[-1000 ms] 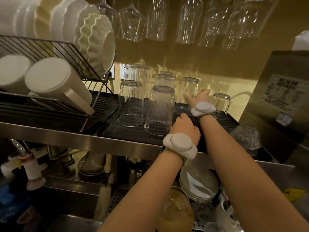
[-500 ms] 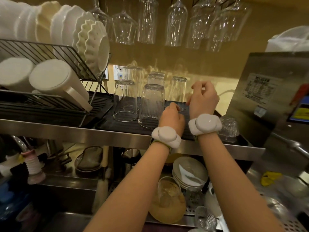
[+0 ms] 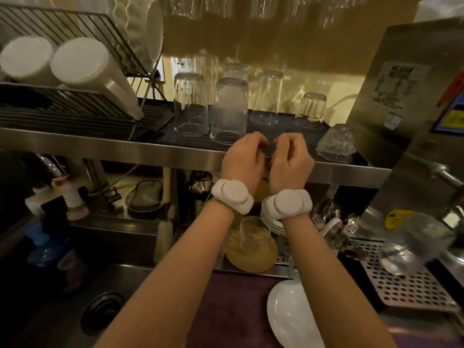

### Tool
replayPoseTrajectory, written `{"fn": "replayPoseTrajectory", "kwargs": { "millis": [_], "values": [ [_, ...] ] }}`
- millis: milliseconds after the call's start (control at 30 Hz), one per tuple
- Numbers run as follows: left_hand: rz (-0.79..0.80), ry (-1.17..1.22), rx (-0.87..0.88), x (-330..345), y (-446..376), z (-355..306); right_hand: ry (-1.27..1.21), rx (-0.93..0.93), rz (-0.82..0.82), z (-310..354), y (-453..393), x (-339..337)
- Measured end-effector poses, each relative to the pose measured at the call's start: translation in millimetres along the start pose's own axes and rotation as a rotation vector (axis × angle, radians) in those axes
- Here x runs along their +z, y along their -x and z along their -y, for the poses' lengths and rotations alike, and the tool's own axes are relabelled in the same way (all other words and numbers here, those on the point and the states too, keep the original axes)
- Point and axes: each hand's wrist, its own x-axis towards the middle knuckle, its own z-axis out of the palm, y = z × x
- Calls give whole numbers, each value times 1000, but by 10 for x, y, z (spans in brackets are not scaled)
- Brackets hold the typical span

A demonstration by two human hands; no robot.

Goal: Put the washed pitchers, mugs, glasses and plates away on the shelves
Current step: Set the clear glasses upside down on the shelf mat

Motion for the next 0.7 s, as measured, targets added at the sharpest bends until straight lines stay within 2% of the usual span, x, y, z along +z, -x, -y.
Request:
{"fn": "replayPoseTrajectory", "kwargs": {
  "millis": [167, 300, 433, 533, 600, 700],
  "values": [
    [-85, 120, 69, -64, 293, 103, 14, 134, 108, -229, 411, -49],
    [59, -8, 130, -91, 517, 250, 66, 256, 231, -438, 765, -89],
    [5, -90, 67, -81, 817, 442, 126, 395, 286, -545, 1017, -79],
    [41, -171, -106, 1, 1072, 663, 230, 524, 399, -627, 1187, -79],
    [157, -205, -340, 93, 1254, 821, 336, 594, 465, -682, 1308, -72],
    [284, -187, -673, 222, 1449, 989, 484, 603, 562, -722, 1454, -32]
  ]
}}
